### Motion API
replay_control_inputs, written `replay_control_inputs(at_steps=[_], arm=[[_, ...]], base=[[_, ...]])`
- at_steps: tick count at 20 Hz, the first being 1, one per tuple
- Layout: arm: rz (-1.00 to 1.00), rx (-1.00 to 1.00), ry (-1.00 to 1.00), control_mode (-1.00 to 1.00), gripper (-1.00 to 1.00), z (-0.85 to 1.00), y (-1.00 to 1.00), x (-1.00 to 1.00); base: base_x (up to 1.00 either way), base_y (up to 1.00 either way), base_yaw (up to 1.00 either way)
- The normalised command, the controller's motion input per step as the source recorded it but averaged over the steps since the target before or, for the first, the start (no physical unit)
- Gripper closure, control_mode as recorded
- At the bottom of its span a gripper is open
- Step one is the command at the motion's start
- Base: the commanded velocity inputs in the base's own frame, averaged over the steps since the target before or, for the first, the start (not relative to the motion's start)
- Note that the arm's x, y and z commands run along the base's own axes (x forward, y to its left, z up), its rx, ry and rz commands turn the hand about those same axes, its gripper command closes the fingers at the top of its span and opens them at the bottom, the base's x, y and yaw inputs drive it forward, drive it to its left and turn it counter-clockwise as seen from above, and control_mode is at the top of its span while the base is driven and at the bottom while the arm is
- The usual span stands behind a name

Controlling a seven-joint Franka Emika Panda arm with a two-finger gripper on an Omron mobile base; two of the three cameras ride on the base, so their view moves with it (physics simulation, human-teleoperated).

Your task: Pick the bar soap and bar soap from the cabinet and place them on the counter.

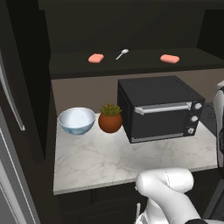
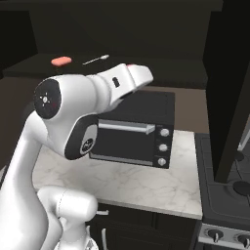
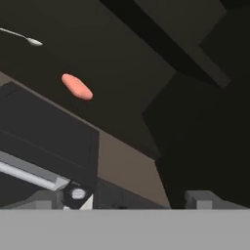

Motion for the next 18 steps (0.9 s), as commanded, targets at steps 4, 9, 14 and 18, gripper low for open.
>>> replay_control_inputs(at_steps=[4,9,14,18], arm=[[0.0,0.05,0.0,-1.0,-1.0,0.05,0.4,0.0],[0.01,0.13,0.0,-1.0,-1.0,0.08,0.21,0.0],[0.05,0.22,0.0,-1.0,-1.0,0.0,0.11,0.0],[0.06,0.24,0.0,-1.0,-1.0,0.0,0.1,0.0]], base=[[0.0,0.0,0.0],[0.0,0.0,0.0],[0.0,0.0,0.0],[0.0,0.0,0.0]])
